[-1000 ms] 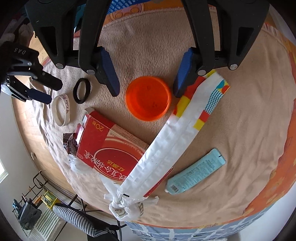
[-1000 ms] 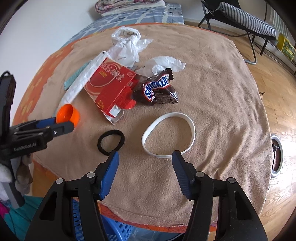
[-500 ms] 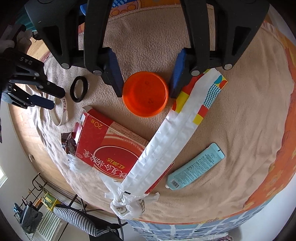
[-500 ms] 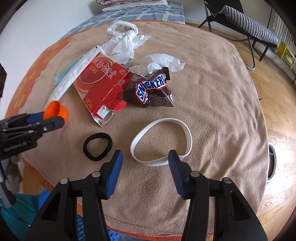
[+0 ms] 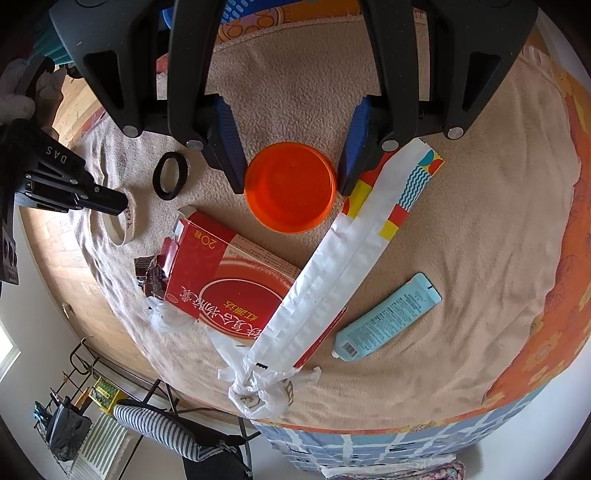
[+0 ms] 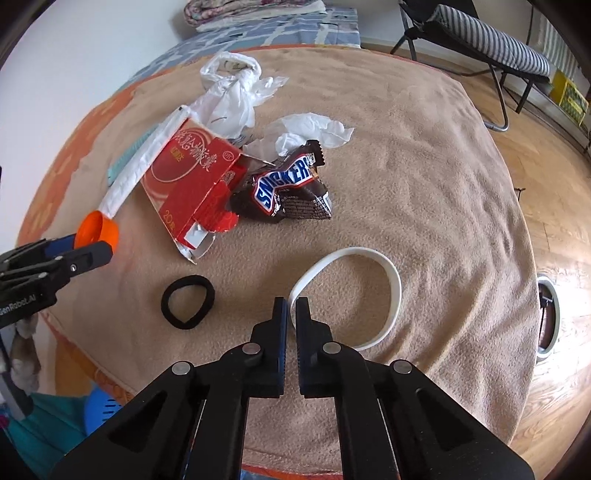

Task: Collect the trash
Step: 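Carry the cap and rubber band with both grippers over the blue basket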

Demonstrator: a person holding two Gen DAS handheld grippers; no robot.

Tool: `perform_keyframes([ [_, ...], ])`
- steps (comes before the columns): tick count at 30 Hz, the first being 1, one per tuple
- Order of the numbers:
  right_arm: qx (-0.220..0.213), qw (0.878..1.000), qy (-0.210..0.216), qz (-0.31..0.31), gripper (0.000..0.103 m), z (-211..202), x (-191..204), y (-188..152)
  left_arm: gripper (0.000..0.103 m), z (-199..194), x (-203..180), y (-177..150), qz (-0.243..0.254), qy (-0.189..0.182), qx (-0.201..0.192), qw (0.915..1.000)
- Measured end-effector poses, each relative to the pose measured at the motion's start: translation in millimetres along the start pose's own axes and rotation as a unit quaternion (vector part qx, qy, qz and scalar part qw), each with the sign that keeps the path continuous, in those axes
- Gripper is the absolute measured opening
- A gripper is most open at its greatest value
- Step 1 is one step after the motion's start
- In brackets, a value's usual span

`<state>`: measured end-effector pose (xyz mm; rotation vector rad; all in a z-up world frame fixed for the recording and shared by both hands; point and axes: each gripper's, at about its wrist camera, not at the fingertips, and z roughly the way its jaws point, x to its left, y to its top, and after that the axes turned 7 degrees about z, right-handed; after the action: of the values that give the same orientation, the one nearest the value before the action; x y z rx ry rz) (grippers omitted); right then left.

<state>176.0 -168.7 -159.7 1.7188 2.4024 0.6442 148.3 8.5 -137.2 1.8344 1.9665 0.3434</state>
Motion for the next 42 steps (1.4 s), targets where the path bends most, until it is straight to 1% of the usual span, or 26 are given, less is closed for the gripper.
perform_keyframes([
  [2,-0.008,1.0,0.002,0.002,0.002,-5,0,1,0.051,-2,-1,0,0.0,-0.001,-0.002,1.0],
  [8,-0.044,0.998,0.032,0.017,0.002,-29,1,10,0.051,-14,-1,0,0.002,-0.007,-0.015,0.9999],
  [13,-0.07,0.994,0.069,0.052,0.002,-48,-10,18,0.051,-22,-2,0,0.003,-0.01,-0.024,0.9997],
  [16,-0.083,0.992,0.071,0.059,0.002,-54,-13,21,0.051,-23,-2,0,0.004,-0.01,-0.023,0.9997],
  [20,-0.081,0.992,0.073,0.07,0.002,-53,-18,21,0.051,-25,-3,0,0.005,-0.013,-0.022,0.9997],
  [23,-0.086,0.991,0.075,0.066,0.002,-59,-16,19,0.051,-33,-7,-4,0.015,-0.014,-0.028,0.9994],
  [26,-0.094,0.99,0.088,0.059,0.002,-72,-9,12,0.051,-42,-11,-12,0.021,-0.02,-0.033,0.999],
  [31,-0.109,0.988,0.106,0.023,0.002,-98,17,-10,0.051,-66,-18,-31,0.032,-0.033,-0.041,0.9981],
  [37,-0.123,0.984,0.122,-0.033,0.002,-123,54,-49,0.051,-95,-36,-68,0.067,-0.033,-0.054,0.9957],
  [40,-0.118,0.982,0.139,-0.039,0.002,-128,65,-72,0.051,-100,-42,-91,0.076,-0.039,-0.049,0.9952],
  [42,-0.112,0.982,0.142,-0.045,0.002,-129,71,-90,0.051,-103,-46,-106,0.08,-0.04,-0.047,0.995],
])
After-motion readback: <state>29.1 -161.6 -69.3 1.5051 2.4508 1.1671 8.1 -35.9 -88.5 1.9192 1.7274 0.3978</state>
